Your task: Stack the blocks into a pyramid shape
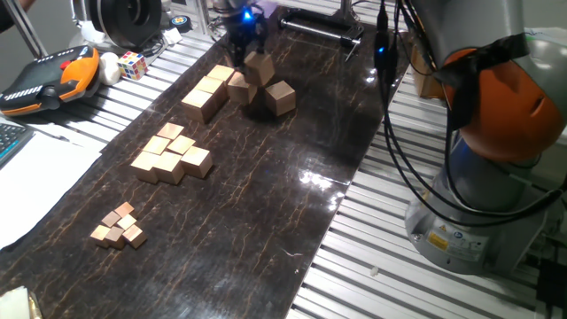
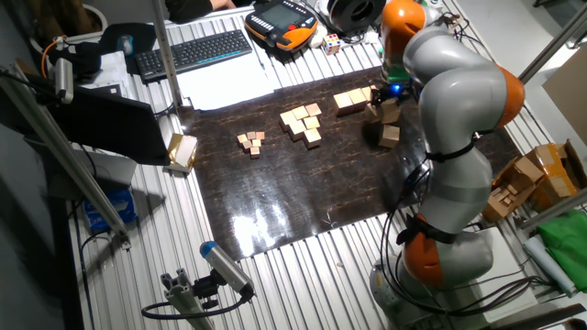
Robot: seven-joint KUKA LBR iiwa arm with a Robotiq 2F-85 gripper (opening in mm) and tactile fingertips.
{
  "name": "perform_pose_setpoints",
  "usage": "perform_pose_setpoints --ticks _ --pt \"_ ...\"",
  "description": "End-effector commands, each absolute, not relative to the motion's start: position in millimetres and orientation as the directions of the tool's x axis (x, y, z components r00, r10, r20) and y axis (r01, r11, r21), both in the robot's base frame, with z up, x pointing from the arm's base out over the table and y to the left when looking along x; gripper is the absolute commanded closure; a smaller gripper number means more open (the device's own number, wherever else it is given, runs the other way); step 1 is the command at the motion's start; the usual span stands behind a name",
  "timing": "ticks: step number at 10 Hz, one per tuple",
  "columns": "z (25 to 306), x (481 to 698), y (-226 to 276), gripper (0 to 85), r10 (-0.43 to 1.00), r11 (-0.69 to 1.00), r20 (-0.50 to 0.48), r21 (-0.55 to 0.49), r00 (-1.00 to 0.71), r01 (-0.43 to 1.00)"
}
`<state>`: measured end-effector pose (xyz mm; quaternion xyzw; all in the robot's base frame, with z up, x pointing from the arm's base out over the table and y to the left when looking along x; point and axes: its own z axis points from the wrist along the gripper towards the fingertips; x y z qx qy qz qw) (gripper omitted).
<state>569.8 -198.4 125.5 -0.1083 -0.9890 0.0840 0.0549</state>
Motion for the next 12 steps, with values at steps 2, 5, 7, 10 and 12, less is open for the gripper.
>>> perform_pose_setpoints --ticks 2,5,7,10,12 --pt "126.2 567.6 -204.8 26.0 0.247 0.954 0.087 -0.199 -0.965 0.226" --pt "118.9 560.9 -217.5 25.3 0.248 0.947 0.041 -0.223 -0.968 0.233" --pt "115.8 559.7 -221.6 24.3 0.246 0.945 -0.007 -0.223 -0.969 0.241" --pt "109.6 558.2 -227.9 22.3 0.25 0.942 -0.05 -0.216 -0.967 0.255" --pt "108.9 558.9 -227.9 22.0 0.255 0.942 -0.063 -0.21 -0.965 0.262"
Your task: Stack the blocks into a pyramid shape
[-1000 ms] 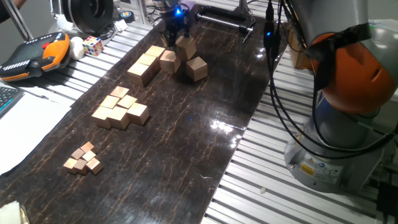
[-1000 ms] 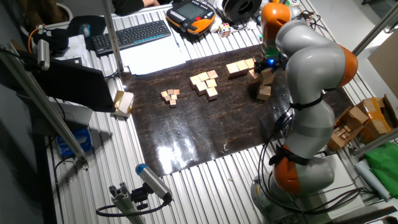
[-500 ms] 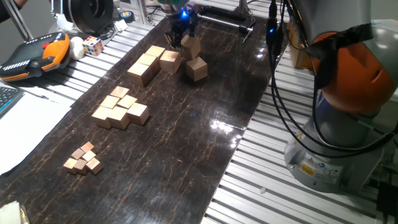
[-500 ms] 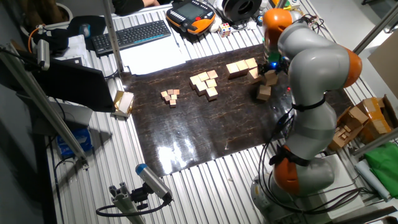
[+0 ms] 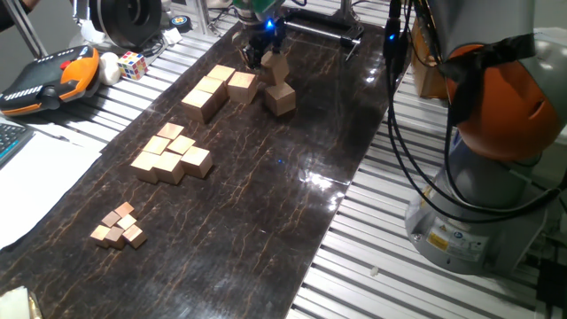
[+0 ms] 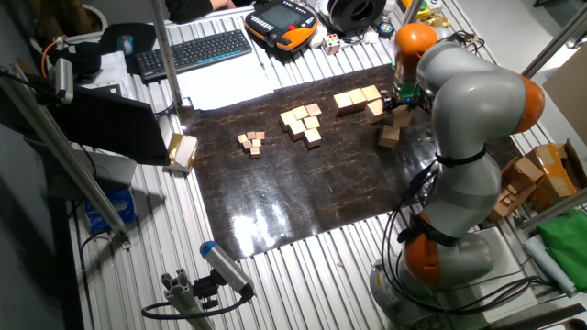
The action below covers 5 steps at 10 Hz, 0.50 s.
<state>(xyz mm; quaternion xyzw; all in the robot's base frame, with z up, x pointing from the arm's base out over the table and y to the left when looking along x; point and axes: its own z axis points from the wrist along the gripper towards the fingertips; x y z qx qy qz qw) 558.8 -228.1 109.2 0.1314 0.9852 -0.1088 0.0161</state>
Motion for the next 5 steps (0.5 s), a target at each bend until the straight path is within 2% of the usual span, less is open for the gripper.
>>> perform_pose_setpoints --ticks 1,5 --pt "109.9 559.6 -226.8 22.0 0.255 0.943 -0.049 -0.209 -0.966 0.259" --pt "114.4 562.5 -223.0 22.7 0.255 0.934 -0.085 -0.235 -0.963 0.268"
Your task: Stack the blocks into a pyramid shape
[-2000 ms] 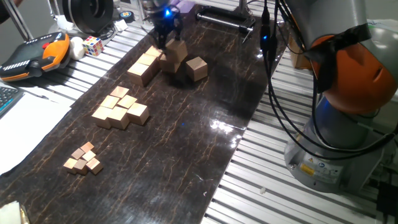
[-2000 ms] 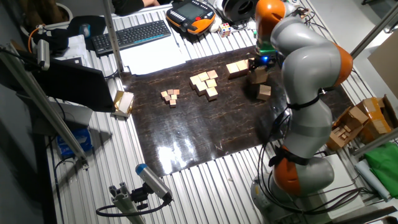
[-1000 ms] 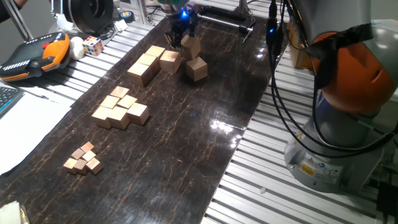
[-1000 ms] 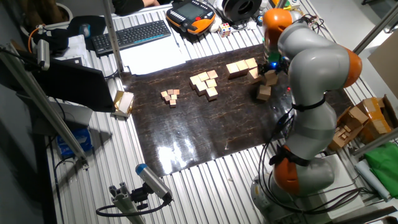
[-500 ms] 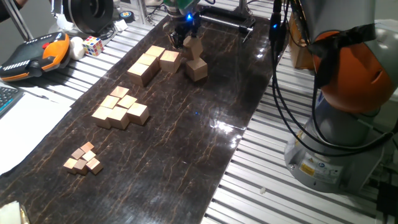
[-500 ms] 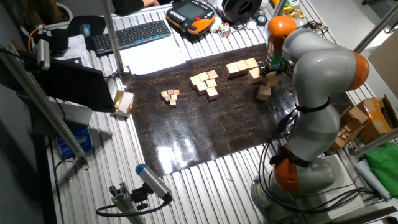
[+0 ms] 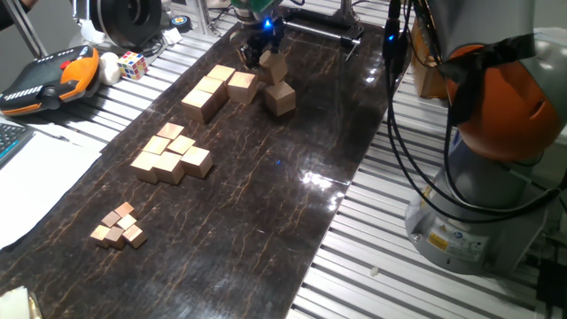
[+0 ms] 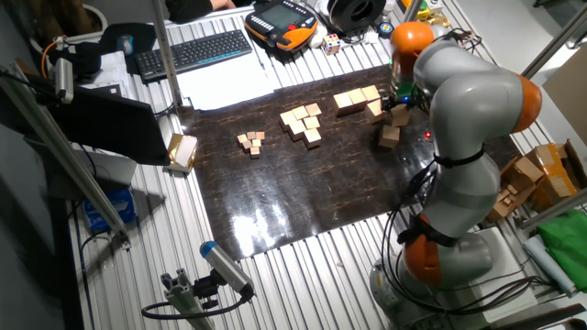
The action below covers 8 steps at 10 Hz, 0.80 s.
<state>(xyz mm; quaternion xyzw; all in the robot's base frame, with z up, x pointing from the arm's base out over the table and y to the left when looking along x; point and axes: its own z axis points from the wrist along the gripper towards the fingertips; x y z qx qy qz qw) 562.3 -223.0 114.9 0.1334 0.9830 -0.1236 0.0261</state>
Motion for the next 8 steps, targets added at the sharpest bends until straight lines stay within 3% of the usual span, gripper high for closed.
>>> perform_pose_setpoints --ticks 1,8 --pt "115.2 562.9 -222.8 23.0 0.262 0.931 -0.097 -0.236 -0.96 0.278" --pt "117.1 566.5 -219.2 27.3 0.303 0.914 -0.214 -0.209 -0.929 0.347"
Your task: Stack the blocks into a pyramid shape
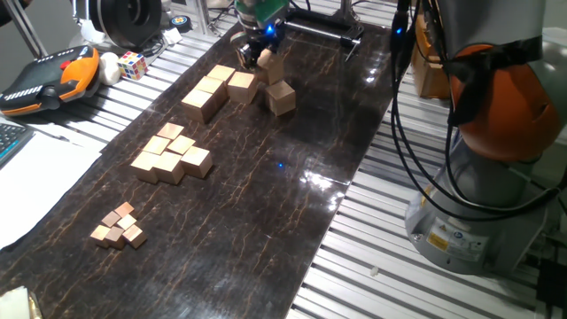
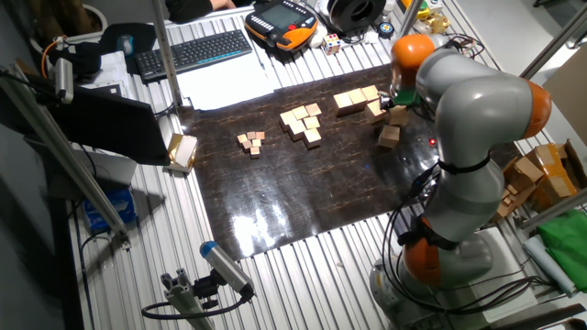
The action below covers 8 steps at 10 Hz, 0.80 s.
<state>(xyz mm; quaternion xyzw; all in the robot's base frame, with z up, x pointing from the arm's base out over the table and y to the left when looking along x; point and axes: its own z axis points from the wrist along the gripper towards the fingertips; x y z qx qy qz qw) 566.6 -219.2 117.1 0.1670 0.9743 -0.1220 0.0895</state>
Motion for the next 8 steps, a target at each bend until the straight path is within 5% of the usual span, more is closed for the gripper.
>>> perform_pose_setpoints --ticks 1,8 --pt "116.8 566.8 -219.4 27.3 0.305 0.914 -0.219 -0.205 -0.927 0.349" --pt "109.8 566.1 -222.8 33.7 0.315 0.924 -0.192 -0.162 -0.929 0.347"
